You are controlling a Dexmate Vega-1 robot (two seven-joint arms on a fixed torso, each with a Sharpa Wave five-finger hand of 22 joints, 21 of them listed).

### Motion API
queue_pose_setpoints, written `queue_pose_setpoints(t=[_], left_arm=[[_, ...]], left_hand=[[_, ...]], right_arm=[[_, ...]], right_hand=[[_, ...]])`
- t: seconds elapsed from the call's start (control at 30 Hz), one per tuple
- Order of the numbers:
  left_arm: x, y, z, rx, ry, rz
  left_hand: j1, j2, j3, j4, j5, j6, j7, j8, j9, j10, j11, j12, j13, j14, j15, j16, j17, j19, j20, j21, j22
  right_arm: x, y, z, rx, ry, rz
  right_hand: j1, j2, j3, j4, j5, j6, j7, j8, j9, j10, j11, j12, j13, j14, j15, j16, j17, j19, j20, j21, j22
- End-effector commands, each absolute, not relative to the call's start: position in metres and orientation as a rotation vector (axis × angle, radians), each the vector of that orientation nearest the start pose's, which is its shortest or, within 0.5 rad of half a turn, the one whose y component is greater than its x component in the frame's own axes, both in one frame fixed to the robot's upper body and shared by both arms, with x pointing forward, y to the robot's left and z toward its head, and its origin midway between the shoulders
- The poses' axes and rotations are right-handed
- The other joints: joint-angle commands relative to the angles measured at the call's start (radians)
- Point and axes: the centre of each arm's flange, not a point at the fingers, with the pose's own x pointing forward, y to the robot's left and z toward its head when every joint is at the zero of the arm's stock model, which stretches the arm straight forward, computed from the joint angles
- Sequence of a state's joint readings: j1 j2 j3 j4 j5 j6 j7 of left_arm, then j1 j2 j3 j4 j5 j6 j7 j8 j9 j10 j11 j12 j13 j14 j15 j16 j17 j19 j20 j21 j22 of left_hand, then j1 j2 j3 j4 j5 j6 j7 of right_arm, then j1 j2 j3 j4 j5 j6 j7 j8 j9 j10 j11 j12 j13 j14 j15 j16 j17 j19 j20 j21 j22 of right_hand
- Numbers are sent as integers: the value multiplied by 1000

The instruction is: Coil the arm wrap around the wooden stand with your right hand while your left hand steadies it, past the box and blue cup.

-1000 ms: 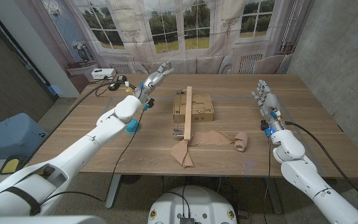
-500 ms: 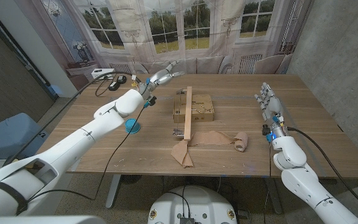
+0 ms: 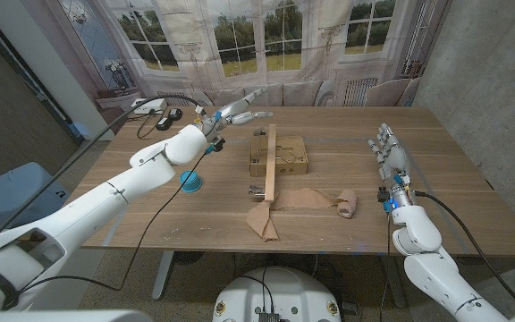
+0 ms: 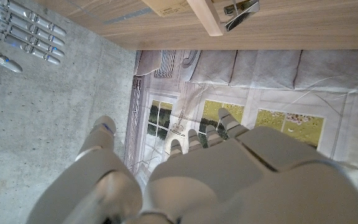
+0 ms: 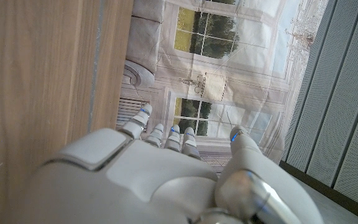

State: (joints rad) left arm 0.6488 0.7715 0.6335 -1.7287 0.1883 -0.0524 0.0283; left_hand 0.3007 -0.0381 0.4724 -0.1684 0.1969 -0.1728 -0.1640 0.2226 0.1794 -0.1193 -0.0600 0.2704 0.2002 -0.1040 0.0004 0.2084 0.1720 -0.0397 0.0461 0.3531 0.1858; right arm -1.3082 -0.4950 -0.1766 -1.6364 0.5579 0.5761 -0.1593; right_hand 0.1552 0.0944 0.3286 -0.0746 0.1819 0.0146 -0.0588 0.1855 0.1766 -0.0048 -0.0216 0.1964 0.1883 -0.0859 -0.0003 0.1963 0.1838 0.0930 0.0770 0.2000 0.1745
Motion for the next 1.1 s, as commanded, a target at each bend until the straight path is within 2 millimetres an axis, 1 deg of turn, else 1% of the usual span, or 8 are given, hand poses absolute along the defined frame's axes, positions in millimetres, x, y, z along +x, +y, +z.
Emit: queue_pose_setpoints(t=[0.03,0.2,0.33,0.43,0.6,0.73,0.87,1.1], left_arm=[[560,159,81,1301,-882,-179],[554,150,82,1397,-889,-153],[549,143,83,1457,-909,-133],[544,139,84,1499,-932,-111],[538,131,85,1580,-945,-91],[530,124,88,1658,-937,-97],[520,116,90,1751,-946,-83],[508,98,91,1950,-932,-40]], left_hand=[[42,-11,1,-5,12,7,-10,13,4,35,-3,9,-1,39,-16,6,2,40,-1,10,0],[91,-36,-7,-7,27,31,-19,13,4,68,-11,11,-2,78,-36,5,1,82,-11,15,-1],[127,-65,-19,-8,51,47,-19,12,5,86,-26,9,-2,101,-51,2,1,106,-19,15,-2],[163,-105,-44,-4,93,52,-16,4,6,93,-32,1,-2,111,-45,-7,2,123,-20,10,-3],[180,-139,-88,6,169,65,2,-3,8,107,-25,-5,-2,131,-47,-10,3,158,-21,8,-3],[193,-145,-117,6,228,80,9,-3,10,119,-38,-7,-2,146,-51,-11,3,189,-24,9,-4],[215,-152,-153,2,288,104,6,1,12,138,-41,-9,-2,162,-87,-13,2,217,-30,5,-6],[251,-151,-175,-8,327,85,13,-10,13,134,-49,-17,-2,161,-93,-19,1,228,-41,-2,-7]], right_arm=[[517,-315,-117,181,-807,5],[512,-315,-122,188,-812,-7],[509,-315,-124,192,-815,-12],[508,-315,-125,194,-817,-18],[507,-315,-127,202,-818,-28],[508,-314,-129,210,-817,-36],[508,-314,-130,215,-820,-41],[510,-313,-132,230,-827,-51]], right_hand=[[-6,3,-2,-1,6,4,-5,5,4,3,-5,5,2,8,-1,4,2,10,-5,4,4],[-7,3,-2,0,6,5,-5,5,4,4,-3,5,2,8,-1,4,3,11,-5,4,4],[-8,3,-2,0,6,6,-5,5,4,5,-3,5,2,10,-2,5,3,11,-4,4,4],[-9,4,-2,1,6,6,-6,5,4,9,-2,6,2,10,-2,5,3,12,-5,4,4],[-10,4,-2,1,7,7,-6,5,4,10,-2,6,2,10,-2,4,3,13,-5,5,4],[-11,4,-2,2,7,7,-6,5,4,11,-2,6,2,12,-2,5,3,14,-5,5,4],[-11,4,-2,2,7,10,-4,6,4,12,0,6,2,14,-3,5,3,15,-3,5,4],[-13,4,-2,3,7,11,-3,5,4,15,-1,6,3,18,-5,5,3,18,-3,5,4]])
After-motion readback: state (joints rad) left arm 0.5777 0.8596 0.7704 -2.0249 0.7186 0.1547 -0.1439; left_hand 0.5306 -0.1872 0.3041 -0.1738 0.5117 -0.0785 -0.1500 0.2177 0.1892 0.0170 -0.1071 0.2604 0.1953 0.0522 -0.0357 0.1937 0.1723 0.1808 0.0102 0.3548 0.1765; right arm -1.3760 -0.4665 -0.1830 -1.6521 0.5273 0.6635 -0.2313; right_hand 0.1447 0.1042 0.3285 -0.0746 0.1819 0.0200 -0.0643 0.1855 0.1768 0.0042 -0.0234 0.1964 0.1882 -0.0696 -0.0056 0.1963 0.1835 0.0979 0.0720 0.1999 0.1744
